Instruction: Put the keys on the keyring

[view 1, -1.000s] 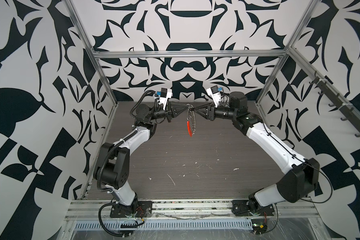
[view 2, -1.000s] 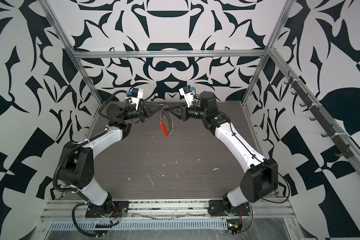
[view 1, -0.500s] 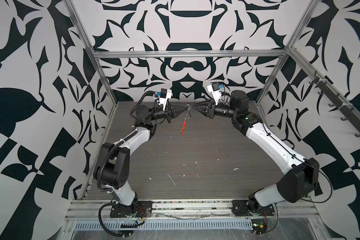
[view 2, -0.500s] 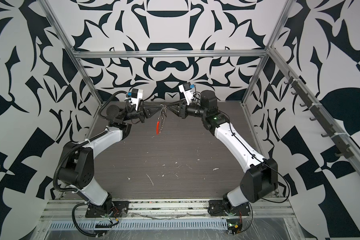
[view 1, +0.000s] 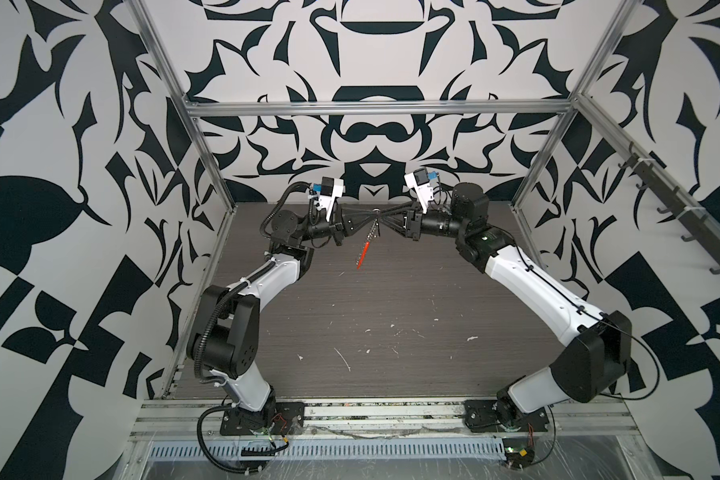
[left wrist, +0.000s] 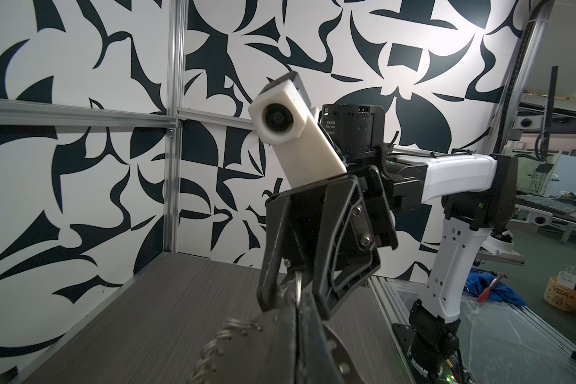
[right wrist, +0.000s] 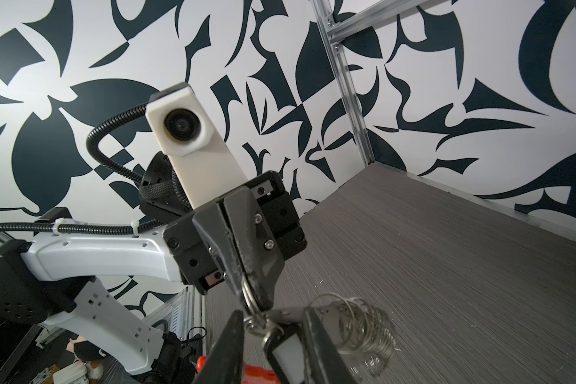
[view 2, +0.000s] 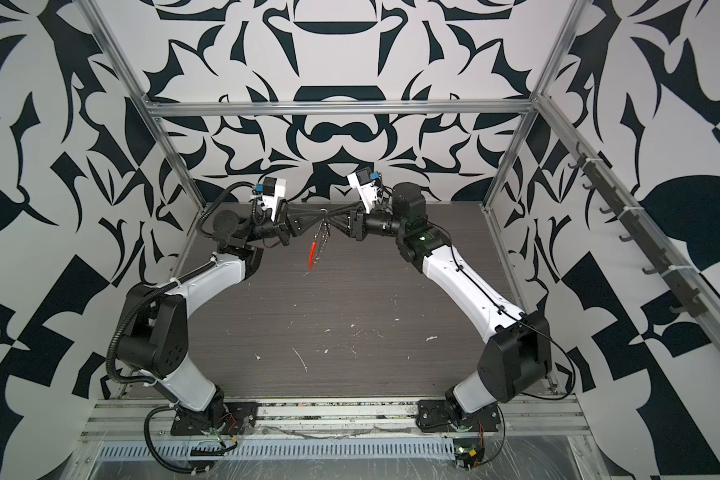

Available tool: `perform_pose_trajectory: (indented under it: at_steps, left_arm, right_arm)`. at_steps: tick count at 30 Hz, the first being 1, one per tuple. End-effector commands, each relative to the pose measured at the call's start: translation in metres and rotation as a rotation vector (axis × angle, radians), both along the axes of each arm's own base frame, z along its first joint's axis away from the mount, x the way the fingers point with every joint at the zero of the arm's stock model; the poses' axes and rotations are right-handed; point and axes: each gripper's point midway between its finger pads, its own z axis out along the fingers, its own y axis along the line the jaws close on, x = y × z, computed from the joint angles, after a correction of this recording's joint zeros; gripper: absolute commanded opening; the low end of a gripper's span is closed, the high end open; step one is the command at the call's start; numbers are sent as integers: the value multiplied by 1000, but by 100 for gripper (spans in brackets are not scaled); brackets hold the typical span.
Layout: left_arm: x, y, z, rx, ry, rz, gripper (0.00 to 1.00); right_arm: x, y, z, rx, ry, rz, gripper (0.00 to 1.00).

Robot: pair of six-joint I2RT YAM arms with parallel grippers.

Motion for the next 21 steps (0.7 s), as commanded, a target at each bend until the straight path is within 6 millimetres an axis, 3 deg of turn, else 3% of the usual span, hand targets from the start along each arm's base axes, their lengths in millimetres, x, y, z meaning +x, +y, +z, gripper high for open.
perform_pose_trajectory:
  at_steps: [1,7,18,21]
  left_arm:
    - [-6,2,10,-26,-42,0,0]
    - [-6,1,10,-20,-36,-7,0]
    - [-5,-2,7,-11,-25,-19,0]
    - [-4,-3,5,-9,-20,-21,0]
  right_arm:
    - [-8,-2,36,47,-109,8,29]
    - [-4,2,34,51,-91,18,14]
    - [-4,7,35,55,-90,35,12]
    - [-3,9,34,56,-91,37,6]
